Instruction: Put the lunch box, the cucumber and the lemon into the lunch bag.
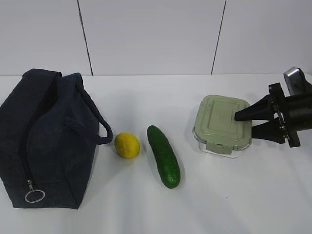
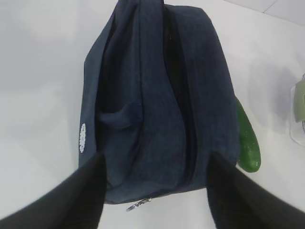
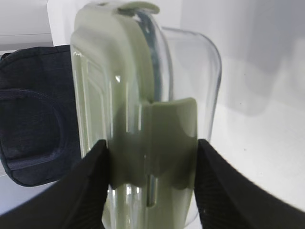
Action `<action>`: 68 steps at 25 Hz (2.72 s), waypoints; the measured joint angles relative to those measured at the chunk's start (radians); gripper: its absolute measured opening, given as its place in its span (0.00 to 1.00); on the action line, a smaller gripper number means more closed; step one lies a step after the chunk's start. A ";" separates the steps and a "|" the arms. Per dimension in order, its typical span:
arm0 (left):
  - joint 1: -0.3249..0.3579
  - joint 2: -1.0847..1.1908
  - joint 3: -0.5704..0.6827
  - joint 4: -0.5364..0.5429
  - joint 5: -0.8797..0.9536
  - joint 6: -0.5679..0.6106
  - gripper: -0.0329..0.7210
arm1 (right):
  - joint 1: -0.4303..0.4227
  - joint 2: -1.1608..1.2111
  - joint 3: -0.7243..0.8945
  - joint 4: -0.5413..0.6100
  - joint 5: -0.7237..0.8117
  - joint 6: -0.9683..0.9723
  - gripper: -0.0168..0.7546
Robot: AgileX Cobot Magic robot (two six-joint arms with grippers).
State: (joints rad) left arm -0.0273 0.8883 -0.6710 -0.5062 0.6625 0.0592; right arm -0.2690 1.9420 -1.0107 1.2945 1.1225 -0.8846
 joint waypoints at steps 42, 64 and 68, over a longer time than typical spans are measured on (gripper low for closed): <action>0.202 0.640 -0.286 -0.426 0.273 0.580 0.56 | 0.119 -0.045 -0.117 0.002 0.008 0.112 0.53; 0.202 0.611 -0.286 -0.442 0.268 0.582 0.04 | 0.313 -0.045 -0.366 0.062 0.025 0.392 0.53; 0.202 0.581 -0.286 -0.412 0.267 0.546 0.04 | 0.361 -0.045 -0.398 0.062 0.038 0.442 0.53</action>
State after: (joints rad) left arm 0.1749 1.4689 -0.9567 -0.9180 0.9296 0.6054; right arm 0.0922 1.8968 -1.4086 1.3568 1.1609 -0.4423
